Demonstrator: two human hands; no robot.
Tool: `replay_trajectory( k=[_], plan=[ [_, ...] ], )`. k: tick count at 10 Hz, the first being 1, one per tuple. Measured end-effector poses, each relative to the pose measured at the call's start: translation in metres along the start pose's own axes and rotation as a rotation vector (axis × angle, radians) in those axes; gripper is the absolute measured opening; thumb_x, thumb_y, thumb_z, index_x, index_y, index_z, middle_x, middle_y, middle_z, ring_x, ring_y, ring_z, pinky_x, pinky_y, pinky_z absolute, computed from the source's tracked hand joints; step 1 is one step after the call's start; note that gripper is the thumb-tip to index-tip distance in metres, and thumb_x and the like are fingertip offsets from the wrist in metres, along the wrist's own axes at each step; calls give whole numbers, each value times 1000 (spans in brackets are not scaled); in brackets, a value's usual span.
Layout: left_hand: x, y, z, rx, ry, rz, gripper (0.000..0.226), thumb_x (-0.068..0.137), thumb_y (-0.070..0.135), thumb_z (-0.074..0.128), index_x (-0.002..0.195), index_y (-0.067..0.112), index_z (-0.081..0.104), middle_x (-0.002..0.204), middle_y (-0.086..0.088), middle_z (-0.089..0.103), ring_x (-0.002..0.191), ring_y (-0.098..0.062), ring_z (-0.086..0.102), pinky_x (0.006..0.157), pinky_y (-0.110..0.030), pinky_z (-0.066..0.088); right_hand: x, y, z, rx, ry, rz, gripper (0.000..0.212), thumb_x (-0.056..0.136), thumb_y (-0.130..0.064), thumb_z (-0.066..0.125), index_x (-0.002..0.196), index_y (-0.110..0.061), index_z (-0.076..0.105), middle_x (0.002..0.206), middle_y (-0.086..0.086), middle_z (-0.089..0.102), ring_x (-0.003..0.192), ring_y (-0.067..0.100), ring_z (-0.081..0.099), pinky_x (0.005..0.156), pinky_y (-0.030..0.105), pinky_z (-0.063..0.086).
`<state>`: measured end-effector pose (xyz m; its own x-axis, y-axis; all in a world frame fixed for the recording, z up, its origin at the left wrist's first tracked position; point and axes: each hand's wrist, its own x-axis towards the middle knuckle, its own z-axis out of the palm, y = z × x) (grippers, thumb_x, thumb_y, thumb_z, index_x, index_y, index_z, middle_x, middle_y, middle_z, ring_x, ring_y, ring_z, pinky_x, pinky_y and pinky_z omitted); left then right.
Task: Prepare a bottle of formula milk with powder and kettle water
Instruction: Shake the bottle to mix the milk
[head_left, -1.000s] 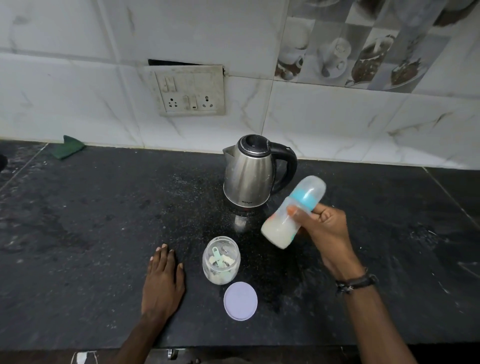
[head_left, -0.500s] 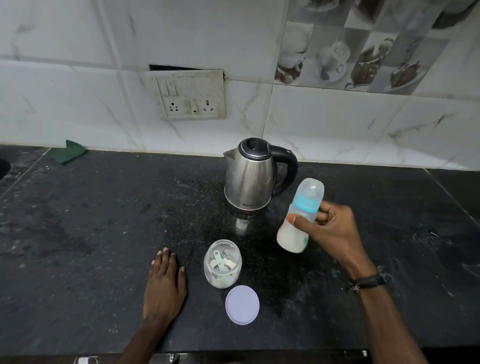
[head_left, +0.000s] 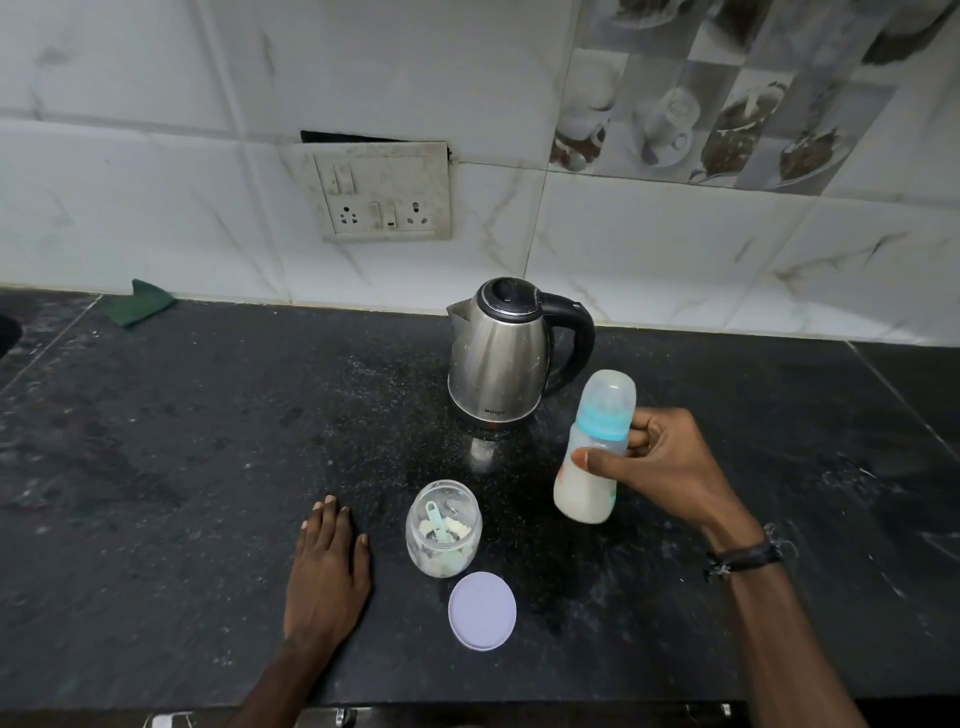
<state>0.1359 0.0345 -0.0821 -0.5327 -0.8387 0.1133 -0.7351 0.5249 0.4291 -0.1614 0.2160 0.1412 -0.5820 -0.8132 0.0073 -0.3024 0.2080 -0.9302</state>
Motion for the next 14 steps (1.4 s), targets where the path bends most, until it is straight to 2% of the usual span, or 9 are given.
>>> replay_trajectory(
  k=[4, 5, 6, 7, 8, 11, 12, 13, 14],
  plan=[
    [0, 1, 0, -8, 14, -2, 64, 97, 40, 28, 132, -4, 58, 149, -24, 46, 140, -37, 41, 118, -50, 31, -3, 5, 6, -229, 16, 39, 41, 59, -43, 91, 92, -23, 78, 82, -10, 78, 79, 6, 75, 77, 40, 62],
    [1, 2, 0, 0, 10, 0, 64, 97, 40, 28, 132, -4, 57, 149, -24, 45, 141, -37, 40, 118, -49, 30, -1, 2, 4, -203, 40, 59, 39, 60, -40, 90, 93, -24, 78, 84, -9, 78, 80, 6, 75, 78, 41, 62],
    [0, 0, 0, -5, 6, -3, 64, 97, 41, 27, 133, -4, 57, 150, -23, 44, 142, -35, 39, 119, -49, 29, 0, 3, -2, -353, 28, 98, 44, 54, -56, 86, 87, -29, 78, 78, -14, 77, 75, 3, 74, 73, 38, 62],
    [0, 1, -1, -3, 10, -2, 64, 97, 41, 28, 133, -4, 57, 150, -23, 44, 141, -36, 39, 119, -48, 29, 0, 6, -5, -170, 12, 57, 40, 61, -33, 91, 97, -20, 77, 88, -7, 79, 86, 14, 76, 77, 33, 62],
    [0, 1, 0, -4, 3, 1, 64, 98, 40, 28, 133, -4, 57, 149, -24, 45, 141, -36, 39, 119, -49, 29, 0, 7, -6, -175, -16, 74, 30, 65, -28, 90, 92, -21, 78, 83, -6, 79, 81, 11, 76, 77, 38, 62],
    [0, 1, 1, -8, 17, -1, 63, 97, 39, 29, 132, -4, 58, 149, -24, 46, 140, -37, 41, 118, -49, 30, 3, 4, -6, -218, 42, 13, 39, 62, -38, 90, 96, -25, 76, 88, -11, 78, 83, 6, 75, 79, 39, 61],
    [0, 1, 1, -8, 17, 0, 62, 97, 39, 30, 131, -4, 58, 148, -24, 46, 140, -36, 41, 117, -50, 31, 3, 4, -7, -185, -14, 50, 31, 66, -25, 90, 94, -25, 76, 88, -8, 79, 83, 7, 75, 81, 42, 62],
    [0, 1, 1, -6, 19, -2, 62, 97, 39, 29, 131, -4, 58, 148, -24, 46, 141, -36, 41, 118, -50, 31, 4, 2, -7, -219, 61, -1, 34, 63, -35, 89, 94, -27, 77, 86, -11, 78, 81, 5, 75, 75, 33, 61],
    [1, 0, 1, -2, 16, -2, 63, 97, 40, 29, 132, -3, 57, 149, -23, 45, 142, -35, 39, 119, -48, 29, 2, 4, -2, -159, -11, 10, 31, 67, -23, 90, 94, -22, 76, 89, -6, 79, 83, 10, 76, 73, 27, 61]
  ],
)
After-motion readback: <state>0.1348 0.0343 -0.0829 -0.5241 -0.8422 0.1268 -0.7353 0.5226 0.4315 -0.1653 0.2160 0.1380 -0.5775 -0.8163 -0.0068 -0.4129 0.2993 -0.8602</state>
